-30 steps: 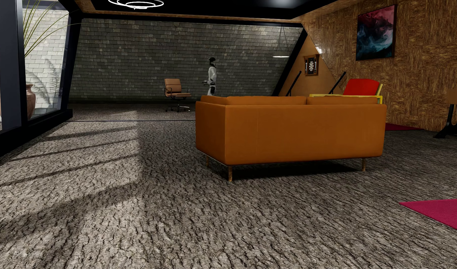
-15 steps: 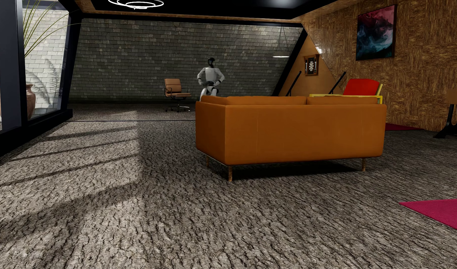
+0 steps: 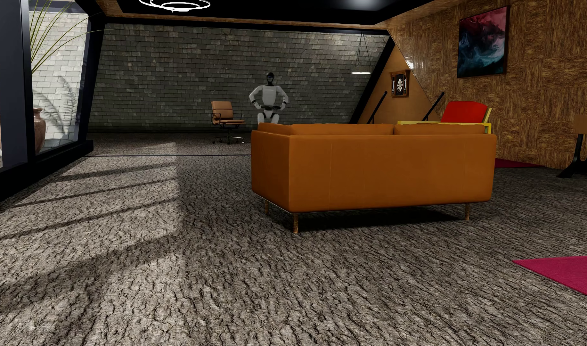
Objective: Walk towards the sofa
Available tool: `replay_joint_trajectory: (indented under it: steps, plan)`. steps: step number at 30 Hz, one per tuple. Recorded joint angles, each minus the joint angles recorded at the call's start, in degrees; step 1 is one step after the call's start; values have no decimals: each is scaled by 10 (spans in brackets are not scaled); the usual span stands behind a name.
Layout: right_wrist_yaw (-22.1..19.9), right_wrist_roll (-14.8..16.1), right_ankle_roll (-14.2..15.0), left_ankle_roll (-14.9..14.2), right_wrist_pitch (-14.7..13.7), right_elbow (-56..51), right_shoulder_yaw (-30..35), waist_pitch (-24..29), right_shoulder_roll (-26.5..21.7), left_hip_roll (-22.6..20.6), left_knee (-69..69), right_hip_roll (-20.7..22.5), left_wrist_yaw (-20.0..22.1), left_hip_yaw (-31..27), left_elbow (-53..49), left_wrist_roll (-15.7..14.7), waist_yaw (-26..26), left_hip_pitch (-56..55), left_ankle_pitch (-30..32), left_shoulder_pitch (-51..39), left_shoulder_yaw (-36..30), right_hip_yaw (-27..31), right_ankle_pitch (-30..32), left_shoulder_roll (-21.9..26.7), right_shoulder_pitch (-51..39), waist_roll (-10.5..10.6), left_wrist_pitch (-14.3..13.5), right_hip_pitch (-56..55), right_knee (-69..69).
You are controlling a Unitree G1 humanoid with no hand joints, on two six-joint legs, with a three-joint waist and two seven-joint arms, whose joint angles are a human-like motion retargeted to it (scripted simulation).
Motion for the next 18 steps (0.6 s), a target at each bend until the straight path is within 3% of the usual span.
replay_joint_trajectory:
  steps: [3,6,7,10,13,14,15,18]
  plan:
    - [-9,3,-6,0,-14,10,-3,2,5,134,102,15,1,38,-27,-17,-8,-119,-126,-18,-18,-49,-53,4,-5,32,14,33,19]
    - [9,44,-6,16,-17,23,9,6,2,155,46,27,0,28,-51,7,7,-203,-227,-7,-8,-57,-101,17,7,46,29,67,35]
    - [9,50,-5,42,-16,23,13,7,0,173,-1,28,0,39,-59,14,12,-226,-243,1,4,-53,-111,12,7,46,33,80,32]
    - [4,45,2,129,-13,15,21,10,-7,225,-211,29,0,107,-63,30,28,-259,-225,23,46,-29,-129,-27,12,42,36,122,9]
    - [4,54,10,96,-7,14,23,6,-10,192,-460,22,1,66,-52,48,37,-232,-160,35,74,2,-133,-53,19,29,25,173,-29]
    - [6,61,14,83,-3,11,19,4,-11,186,-471,17,1,62,-51,56,38,-220,-119,32,76,12,-136,-57,25,24,19,191,-36]
    - [9,67,21,82,2,9,11,2,-12,186,-452,11,0,73,-56,63,38,-212,-84,25,79,21,-133,-61,34,19,10,207,-33]
    - [31,50,17,116,3,3,-33,-2,-16,171,-386,-19,0,100,-72,59,42,-191,-132,9,70,36,-80,-64,66,1,-1,237,0]
